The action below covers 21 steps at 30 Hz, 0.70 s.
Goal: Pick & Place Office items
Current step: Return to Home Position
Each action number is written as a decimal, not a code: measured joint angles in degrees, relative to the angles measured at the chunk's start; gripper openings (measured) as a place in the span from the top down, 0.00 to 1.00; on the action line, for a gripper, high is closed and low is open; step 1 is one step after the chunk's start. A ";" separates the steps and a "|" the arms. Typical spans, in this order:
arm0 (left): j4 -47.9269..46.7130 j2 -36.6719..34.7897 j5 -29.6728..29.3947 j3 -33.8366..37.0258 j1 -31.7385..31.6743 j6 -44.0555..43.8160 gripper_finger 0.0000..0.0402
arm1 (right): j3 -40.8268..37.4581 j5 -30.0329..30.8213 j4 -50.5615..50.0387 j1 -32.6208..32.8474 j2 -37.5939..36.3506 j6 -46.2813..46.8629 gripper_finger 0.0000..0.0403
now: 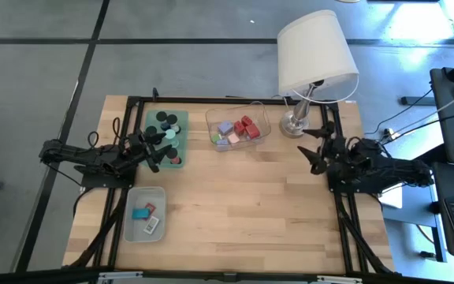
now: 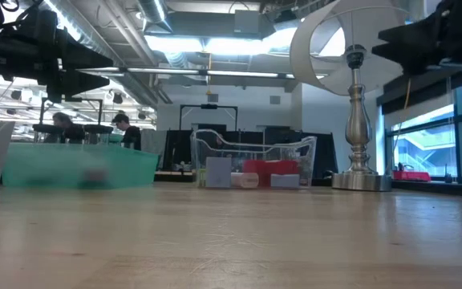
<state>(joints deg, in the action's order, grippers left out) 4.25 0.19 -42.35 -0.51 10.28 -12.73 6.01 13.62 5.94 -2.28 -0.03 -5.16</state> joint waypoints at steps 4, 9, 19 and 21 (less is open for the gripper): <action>0.00 0.00 -0.02 0.00 0.00 0.00 0.28 | -3.84 -0.13 5.41 0.00 0.02 -0.01 0.24; 0.01 0.00 0.00 0.00 0.01 0.00 0.28 | -5.15 1.43 7.95 -0.65 0.00 0.01 0.24; 0.00 0.01 -0.01 0.00 0.00 -0.01 0.28 | -5.15 5.44 7.77 -2.93 0.02 0.06 0.24; 0.00 0.00 -0.02 0.00 0.00 0.00 0.28 | -5.15 5.43 7.75 -2.93 0.02 0.01 0.24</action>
<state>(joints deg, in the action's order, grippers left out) 4.25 0.19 -42.37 -0.51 10.28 -12.73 0.86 19.05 13.69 -5.21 -0.01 -5.15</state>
